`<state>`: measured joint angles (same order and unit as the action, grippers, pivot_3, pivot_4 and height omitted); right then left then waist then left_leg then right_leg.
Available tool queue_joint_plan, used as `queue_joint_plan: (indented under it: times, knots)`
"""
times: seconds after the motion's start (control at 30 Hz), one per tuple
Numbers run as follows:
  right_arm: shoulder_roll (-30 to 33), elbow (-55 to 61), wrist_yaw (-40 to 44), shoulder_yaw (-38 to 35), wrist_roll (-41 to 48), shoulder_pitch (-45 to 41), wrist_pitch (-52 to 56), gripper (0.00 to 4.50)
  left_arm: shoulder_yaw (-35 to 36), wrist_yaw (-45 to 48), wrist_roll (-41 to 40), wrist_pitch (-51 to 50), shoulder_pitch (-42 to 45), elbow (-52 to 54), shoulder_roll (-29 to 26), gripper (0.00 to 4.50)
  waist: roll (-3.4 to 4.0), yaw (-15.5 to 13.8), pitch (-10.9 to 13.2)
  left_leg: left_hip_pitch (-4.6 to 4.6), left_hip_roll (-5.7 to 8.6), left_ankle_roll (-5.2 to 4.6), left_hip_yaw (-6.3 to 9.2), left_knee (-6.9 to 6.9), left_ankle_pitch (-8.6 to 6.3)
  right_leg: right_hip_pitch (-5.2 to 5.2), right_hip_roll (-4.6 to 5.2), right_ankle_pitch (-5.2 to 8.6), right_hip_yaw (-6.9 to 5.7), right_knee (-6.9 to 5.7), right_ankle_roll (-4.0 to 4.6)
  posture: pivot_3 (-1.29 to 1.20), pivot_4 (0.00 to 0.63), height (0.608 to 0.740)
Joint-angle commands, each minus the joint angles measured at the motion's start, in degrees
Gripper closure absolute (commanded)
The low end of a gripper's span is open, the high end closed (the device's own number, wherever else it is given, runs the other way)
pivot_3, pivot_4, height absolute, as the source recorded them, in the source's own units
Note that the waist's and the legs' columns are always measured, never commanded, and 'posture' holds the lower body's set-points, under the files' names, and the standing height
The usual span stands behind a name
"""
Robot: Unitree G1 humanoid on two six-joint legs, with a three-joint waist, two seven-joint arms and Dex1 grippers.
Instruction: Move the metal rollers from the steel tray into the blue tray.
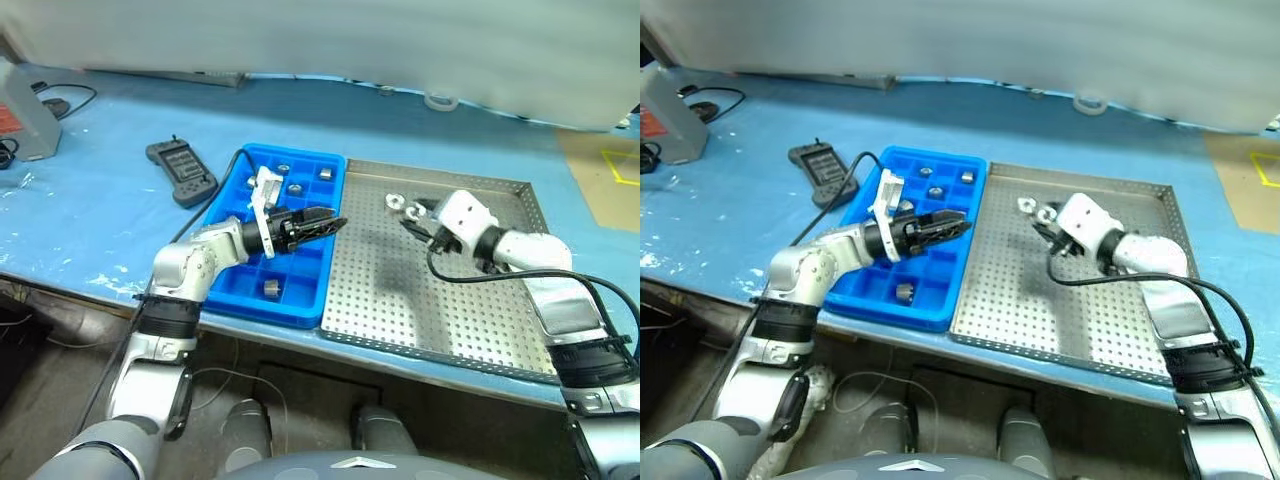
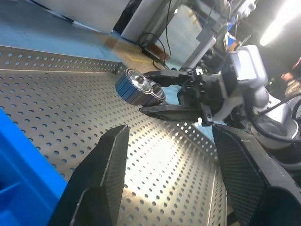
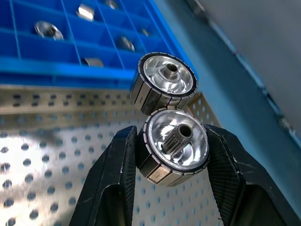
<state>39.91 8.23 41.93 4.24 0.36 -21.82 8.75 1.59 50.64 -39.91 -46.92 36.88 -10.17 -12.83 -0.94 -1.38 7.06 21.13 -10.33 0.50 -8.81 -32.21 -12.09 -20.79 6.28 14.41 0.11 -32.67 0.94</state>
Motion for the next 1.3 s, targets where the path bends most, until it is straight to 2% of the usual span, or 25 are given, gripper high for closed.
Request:
queue_joint_plan:
  times: [0.03,0.27,0.63,1.03,1.13,1.23,1.3]
  knots:
    - [-0.3,5.4,0.7,0.5,0.2,-2.5,0.5,2.72,2.3,-1.1,-1.8,-0.4,3.1,-2.6,1.8,1.51,-0.03,-0.1,0.0,0.03,0.02,-0.01,0.02,0.0,0.0,-0.01,0.0,-0.02,0.0,0.0,-0.03,-0.12,0.15,0.74]
    - [0.3,9.7,2.2,1.6,-0.4,-3.1,2.5,2.72,7.5,-3.3,-3.9,-1.2,6.8,-8.7,4.1,1.51,-0.06,0.2,0.1,0.2,0.12,-0.02,0.13,-0.01,-0.02,-0.08,0.02,-0.13,-0.01,0.03,-0.21,-0.14,0.15,0.74]
    - [-0.1,11.7,2.9,2.0,-0.4,-4.3,3.7,2.72,7.5,-3.7,-4.5,-2.1,7.7,-9.6,7.8,1.51,-0.07,0.3,0.1,0.19,0.06,0.01,0.13,-0.02,-0.01,-0.06,0.02,-0.13,0.0,0.04,-0.22,-0.14,0.15,0.74]
    - [-0.4,10.9,3.1,2.6,-0.6,-4.8,3.2,2.72,7.5,-4.5,-3.6,-1.1,8.0,-10.3,9.3,1.51,-0.08,0.3,0.1,0.2,0.06,0.02,0.14,-0.01,0.0,-0.06,0.02,-0.14,0.0,0.04,-0.23,-0.14,0.15,0.74]
    - [-0.4,10.6,3.1,2.6,-0.8,-4.9,3.0,2.72,7.2,-4.5,-3.2,-0.5,7.9,-10.4,9.1,2.11,-0.08,0.3,0.1,0.2,0.06,0.02,0.14,-0.02,0.0,-0.06,0.02,-0.14,0.0,0.04,-0.24,-0.14,0.15,0.74]
    - [-0.5,10.7,3.0,2.7,-1.0,-5.0,3.1,2.72,5.6,-6.2,-0.9,0.6,8.1,-11.3,9.2,3.05,-0.08,0.3,0.1,0.19,0.06,0.02,0.15,-0.02,0.0,-0.05,0.02,-0.14,0.0,0.04,-0.24,-0.14,0.15,0.74]
    - [-0.7,10.8,2.9,2.8,-1.1,-4.9,3.1,2.72,5.5,-6.1,-0.7,0.6,8.1,-11.6,9.2,3.05,-0.08,0.4,0.1,0.2,0.05,0.02,0.15,-0.02,0.0,-0.05,0.02,-0.14,0.0,0.05,-0.24,-0.14,0.15,0.74]
